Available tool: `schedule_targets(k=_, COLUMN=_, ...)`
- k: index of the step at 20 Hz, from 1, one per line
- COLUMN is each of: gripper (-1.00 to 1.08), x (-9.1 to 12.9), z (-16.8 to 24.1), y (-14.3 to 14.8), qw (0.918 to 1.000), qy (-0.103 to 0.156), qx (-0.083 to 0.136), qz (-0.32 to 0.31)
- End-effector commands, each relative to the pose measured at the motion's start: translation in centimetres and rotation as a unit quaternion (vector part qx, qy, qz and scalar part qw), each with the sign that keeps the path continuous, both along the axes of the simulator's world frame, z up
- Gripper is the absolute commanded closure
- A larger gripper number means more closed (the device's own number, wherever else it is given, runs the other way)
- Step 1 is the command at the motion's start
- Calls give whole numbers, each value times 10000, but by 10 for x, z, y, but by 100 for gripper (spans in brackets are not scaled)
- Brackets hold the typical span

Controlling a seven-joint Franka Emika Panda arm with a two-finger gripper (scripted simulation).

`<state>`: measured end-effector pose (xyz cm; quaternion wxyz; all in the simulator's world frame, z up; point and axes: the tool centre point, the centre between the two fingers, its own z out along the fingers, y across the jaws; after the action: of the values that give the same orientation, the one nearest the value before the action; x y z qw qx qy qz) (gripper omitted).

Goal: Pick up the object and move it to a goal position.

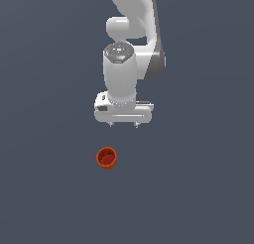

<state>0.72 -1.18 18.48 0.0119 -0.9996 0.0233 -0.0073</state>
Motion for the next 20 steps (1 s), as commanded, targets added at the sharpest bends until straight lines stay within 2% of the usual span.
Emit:
schedule_targets(k=1, gripper=-20, x=0, z=0, y=0, qw=10000, qy=0, qx=0, qz=0)
schedule_targets(k=11, gripper=-20, x=-2, z=2, y=0, qw=10000, qy=25, qx=-45, qz=60)
schedule_targets(k=20, gripper=-20, x=3, z=-5, y=-6, qw=9981, qy=79, qx=99, qz=-607)
